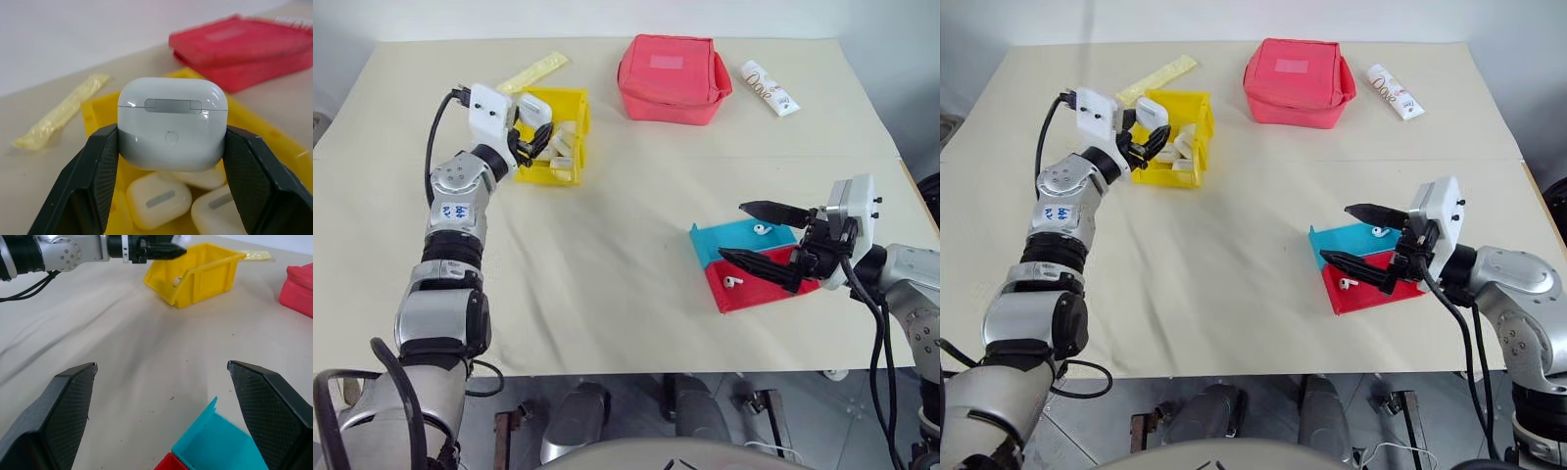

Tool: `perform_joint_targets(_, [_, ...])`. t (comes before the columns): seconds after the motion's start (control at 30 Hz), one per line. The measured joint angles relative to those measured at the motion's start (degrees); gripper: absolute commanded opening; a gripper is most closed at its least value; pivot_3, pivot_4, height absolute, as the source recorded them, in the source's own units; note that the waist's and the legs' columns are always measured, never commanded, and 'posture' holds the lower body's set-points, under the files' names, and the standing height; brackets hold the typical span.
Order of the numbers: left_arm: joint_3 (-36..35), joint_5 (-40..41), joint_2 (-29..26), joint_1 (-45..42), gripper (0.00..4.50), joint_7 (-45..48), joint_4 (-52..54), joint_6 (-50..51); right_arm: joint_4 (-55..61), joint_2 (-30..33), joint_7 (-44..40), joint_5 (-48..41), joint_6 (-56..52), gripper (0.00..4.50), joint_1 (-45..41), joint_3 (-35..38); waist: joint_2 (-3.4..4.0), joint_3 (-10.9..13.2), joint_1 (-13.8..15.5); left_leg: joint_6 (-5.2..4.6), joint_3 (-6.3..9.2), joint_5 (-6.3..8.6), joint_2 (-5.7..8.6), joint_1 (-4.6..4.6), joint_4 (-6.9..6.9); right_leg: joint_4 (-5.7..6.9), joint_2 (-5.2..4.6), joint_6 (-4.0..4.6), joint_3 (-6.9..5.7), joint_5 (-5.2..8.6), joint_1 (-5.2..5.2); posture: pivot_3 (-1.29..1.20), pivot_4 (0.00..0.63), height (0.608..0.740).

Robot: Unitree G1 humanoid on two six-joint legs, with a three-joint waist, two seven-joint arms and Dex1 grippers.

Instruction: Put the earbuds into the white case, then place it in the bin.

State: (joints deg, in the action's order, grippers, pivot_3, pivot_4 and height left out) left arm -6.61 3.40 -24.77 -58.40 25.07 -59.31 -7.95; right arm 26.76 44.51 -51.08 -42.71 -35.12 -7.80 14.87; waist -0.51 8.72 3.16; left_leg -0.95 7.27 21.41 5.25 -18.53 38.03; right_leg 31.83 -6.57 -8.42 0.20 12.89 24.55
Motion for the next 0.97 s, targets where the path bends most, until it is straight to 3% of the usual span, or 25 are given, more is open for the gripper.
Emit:
perform_joint_targets(0.13, [0.6, -0.4, 0.0, -1.5, 4.34, 3.2, -2.5, -1.6, 0.8, 0.0, 1.1, -0.2, -0.2, 4.5, 1.3, 0.4, 0.0, 0.0, -0.1, 0.01, 0.0, 0.0, -0.04, -0.01, -0.01, 0.0, 0.01, 0.0, -0.01, 0.0, 0.02, 0.0, 0.15, 0.74])
perform_joint_targets(0.17, [0.3, 0.2, 0.0, -1.6, 4.46, 4.8, -2.5, -2.5, 0.9, 0.1, 1.2, -0.3, -0.3, 4.5, 1.5, 0.7, 0.0, 0.0, -0.1, 0.01, 0.0, 0.0, -0.04, -0.02, -0.01, 0.0, 0.01, 0.0, -0.01, 0.0, 0.02, 0.0, 0.15, 0.74])
perform_joint_targets(0.43, [-2.6, 8.5, -1.7, 4.7, 4.46, 24.7, 7.6, -9.5, -2.1, 3.5, -2.2, -0.8, -0.3, 4.5, -1.4, 1.6, 0.02, 0.0, -0.9, 0.03, -0.02, 0.01, -0.1, 0.02, -0.04, 0.01, 0.01, 0.03, 0.01, 0.01, 0.01, 0.0, 0.15, 0.74])
perform_joint_targets(0.73, [-5.1, 21.2, -12.9, 30.2, 4.46, 42.9, 35.5, 5.7, -12.6, 13.2, -16.1, 3.5, 2.8, 4.5, 0.7, 0.7, 0.06, 0.0, -1.7, -0.01, -0.01, 0.07, -0.16, 0.06, -0.07, -0.01, 0.0, 0.16, 0.02, 0.09, -0.05, 0.0, 0.15, 0.74])
perform_joint_targets(0.83, [-7.2, 23.4, -16.5, 36.4, 4.46, 43.8, 41.1, 10.6, -20.3, 14.2, -21.4, 6.8, 6.8, 4.5, 1.7, 0.6, 0.1, 0.0, -1.5, -0.02, -0.02, 0.07, -0.13, 0.12, -0.06, 0.03, -0.02, 0.17, 0.02, 0.1, -0.12, 0.0, 0.15, 0.74])
perform_joint_targets(0.97, [-8.4, 24.0, -17.3, 41.3, 4.46, 43.4, 45.4, 13.5, -28.8, 14.2, -24.8, 10.9, 11.4, 4.5, -0.1, -1.3, 0.28, 0.1, -1.6, 0.01, -0.04, 0.09, -0.14, 0.16, -0.08, 0.06, -0.01, 0.18, 0.05, 0.1, -0.1, 0.0, 0.15, 0.74])
